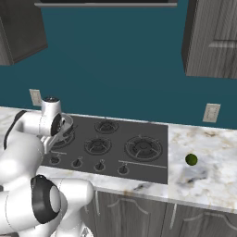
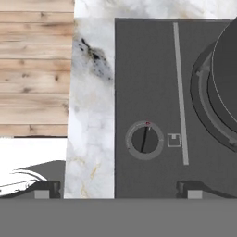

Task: Turn on the burner for the pot on the stove. Wait thirty seconds for the pot to heat up. Then add the lime to the pot.

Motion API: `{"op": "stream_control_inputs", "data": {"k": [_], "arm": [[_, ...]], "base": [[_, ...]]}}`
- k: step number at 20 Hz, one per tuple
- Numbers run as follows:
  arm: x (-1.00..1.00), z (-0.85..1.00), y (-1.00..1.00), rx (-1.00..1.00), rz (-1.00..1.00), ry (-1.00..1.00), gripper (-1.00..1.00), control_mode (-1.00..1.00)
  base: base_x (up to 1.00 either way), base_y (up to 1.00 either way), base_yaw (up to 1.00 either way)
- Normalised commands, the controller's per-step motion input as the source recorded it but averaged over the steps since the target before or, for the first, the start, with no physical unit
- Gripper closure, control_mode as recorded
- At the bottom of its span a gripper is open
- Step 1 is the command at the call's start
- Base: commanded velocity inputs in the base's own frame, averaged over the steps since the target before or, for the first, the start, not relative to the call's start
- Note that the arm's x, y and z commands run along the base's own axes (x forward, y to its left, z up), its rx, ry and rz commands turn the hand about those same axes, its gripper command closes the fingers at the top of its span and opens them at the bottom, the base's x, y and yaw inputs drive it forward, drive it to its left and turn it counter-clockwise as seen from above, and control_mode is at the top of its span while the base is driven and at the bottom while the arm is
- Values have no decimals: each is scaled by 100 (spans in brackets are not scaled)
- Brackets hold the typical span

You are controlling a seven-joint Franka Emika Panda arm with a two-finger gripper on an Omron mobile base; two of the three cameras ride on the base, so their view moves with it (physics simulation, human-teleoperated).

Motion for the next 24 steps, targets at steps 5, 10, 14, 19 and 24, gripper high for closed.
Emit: {"op": "stream_control_inputs", "data": {"k": [5,10,14,19,24], "arm": [[0,0,0,0,0,0,-100,-100],[0,0,0,0,0,0,-100,-100],[0,0,0,0,0,0,-100,-100],[0,0,0,0,0,0,-100,-100],[0,0,0,0,0,0,-100,-100]], "base": [[0,0,0],[0,0,0],[0,0,0],[0,0,0],[0,0,0]]}}
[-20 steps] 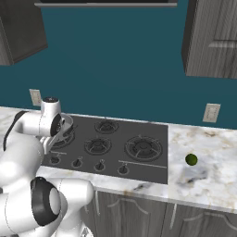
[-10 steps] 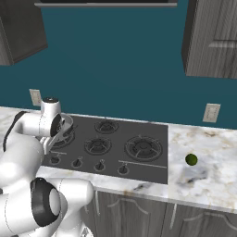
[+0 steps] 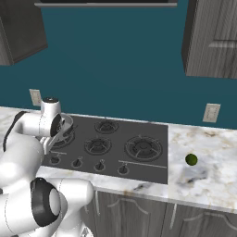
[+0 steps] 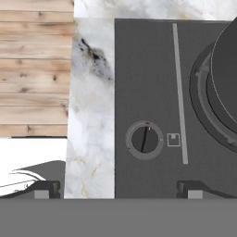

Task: Turn on the burner for the pot on the stove. Wait thirty seconds for the pot to heat up. Then add the lime to the pot.

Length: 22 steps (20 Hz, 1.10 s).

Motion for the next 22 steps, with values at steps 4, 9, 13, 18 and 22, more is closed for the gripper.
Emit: {"op": "stream_control_inputs", "data": {"k": [4,9,13,18,22], "arm": [[0,0,0,0,0,0,-100,-100],[0,0,0,0,0,0,-100,-100],[0,0,0,0,0,0,-100,-100],[0,0,0,0,0,0,-100,-100],[0,0,0,0,0,0,-100,-100]], "base": [[0,0,0],[0,0,0],[0,0,0],[0,0,0],[0,0,0]]}}
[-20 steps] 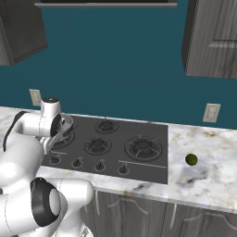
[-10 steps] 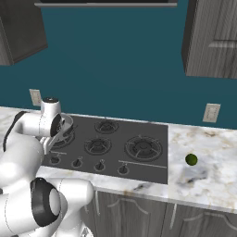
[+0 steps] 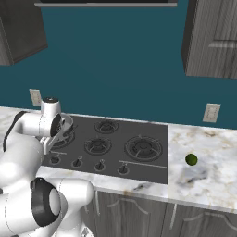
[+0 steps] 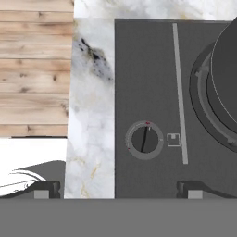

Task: Turn on the burner for the pot on the stove. Wait thirty seconds for the pot to heat up. Then add the lime to the pot.

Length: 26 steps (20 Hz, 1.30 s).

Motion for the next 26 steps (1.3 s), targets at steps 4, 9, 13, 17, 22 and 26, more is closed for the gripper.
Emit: {"op": "stream_control_inputs", "data": {"k": [4,9,13,17,22,26], "arm": [[0,0,0,0,0,0,-100,-100],[0,0,0,0,0,0,-100,-100],[0,0,0,0,0,0,-100,-100],[0,0,0,0,0,0,-100,-100],[0,0,0,0,0,0,-100,-100],[0,0,0,0,0,0,-100,-100]], "base": [[0,0,0],[0,0,0],[0,0,0],[0,0,0],[0,0,0],[0,0,0]]}}
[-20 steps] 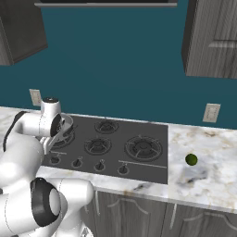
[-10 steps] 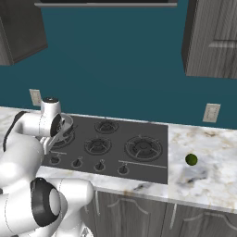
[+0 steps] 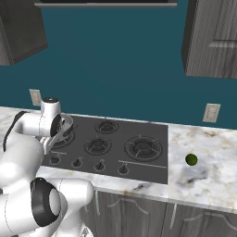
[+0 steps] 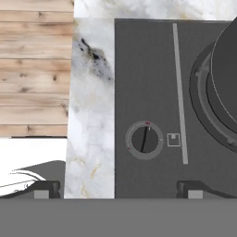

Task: Turn on the burner for the pot on the stove. Wait thirty seconds for the pot to heat up. Then add the lime to the pot.

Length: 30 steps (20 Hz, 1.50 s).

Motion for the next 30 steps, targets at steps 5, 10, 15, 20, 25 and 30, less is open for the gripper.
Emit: {"op": "stream_control_inputs", "data": {"k": [5,10,15,20,25,30], "arm": [[0,0,0,0,0,0,-100,-100],[0,0,0,0,0,0,-100,-100],[0,0,0,0,0,0,-100,-100],[0,0,0,0,0,0,-100,-100],[0,0,0,0,0,0,-100,-100],[0,0,0,0,0,0,-100,-100]], "base": [[0,0,0],[0,0,0],[0,0,0],[0,0,0],[0,0,0],[0,0,0]]}}
